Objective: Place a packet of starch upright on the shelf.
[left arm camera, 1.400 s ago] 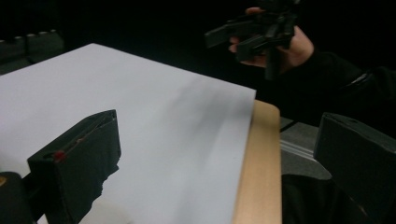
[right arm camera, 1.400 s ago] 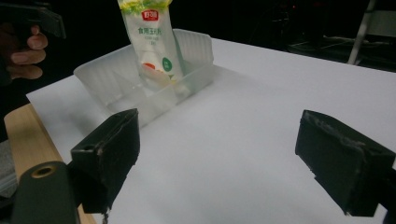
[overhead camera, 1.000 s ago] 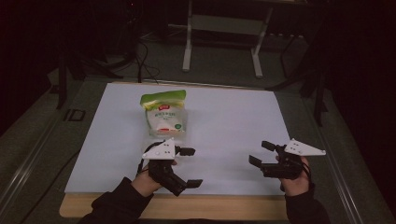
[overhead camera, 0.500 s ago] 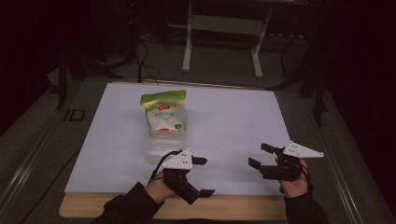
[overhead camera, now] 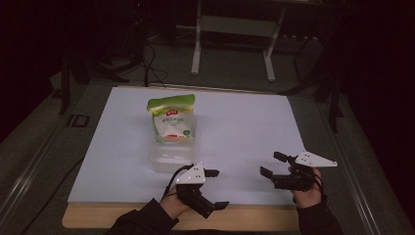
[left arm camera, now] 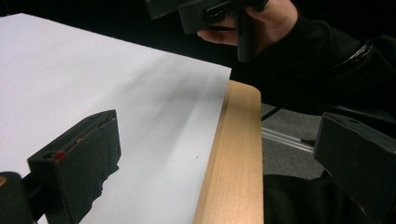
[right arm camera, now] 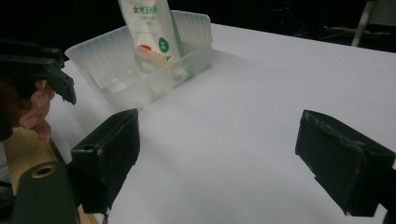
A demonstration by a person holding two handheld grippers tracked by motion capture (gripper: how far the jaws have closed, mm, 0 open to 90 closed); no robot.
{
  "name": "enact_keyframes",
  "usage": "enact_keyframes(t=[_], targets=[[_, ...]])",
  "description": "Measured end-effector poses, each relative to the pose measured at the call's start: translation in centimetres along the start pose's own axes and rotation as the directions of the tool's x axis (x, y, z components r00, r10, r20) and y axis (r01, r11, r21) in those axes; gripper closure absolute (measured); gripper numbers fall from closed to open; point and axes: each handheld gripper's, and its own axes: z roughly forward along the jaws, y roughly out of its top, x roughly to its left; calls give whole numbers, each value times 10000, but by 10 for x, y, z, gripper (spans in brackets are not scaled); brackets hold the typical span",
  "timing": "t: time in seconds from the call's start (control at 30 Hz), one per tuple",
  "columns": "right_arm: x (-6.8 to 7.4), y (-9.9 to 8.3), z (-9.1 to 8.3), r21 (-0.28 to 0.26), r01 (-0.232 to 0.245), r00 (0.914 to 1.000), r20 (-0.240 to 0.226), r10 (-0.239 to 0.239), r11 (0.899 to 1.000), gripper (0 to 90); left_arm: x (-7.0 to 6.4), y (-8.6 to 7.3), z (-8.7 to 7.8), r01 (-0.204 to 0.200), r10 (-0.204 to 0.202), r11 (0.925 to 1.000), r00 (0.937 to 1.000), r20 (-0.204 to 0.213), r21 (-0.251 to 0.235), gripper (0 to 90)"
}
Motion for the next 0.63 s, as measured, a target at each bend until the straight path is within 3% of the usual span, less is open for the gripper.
enact_keyframes(t=[0.13,0.3,0.47,0.63], targets=[[0,-1,1,30,76,10000,61,-76,10000,138,0,-8,5,44,-42,9999,9998,-219,99,12],[0,-2,2,79,91,9999,61,-91,9999,138,1,-17,10,97,-94,9997,9998,-149,216,12],[0,-2,3,96,91,9999,55,-91,9999,138,0,-19,12,-16,21,9991,9999,-117,426,12],[0,-3,3,82,84,9999,101,-85,9999,139,0,-18,11,69,-67,9995,10000,-56,302,12]])
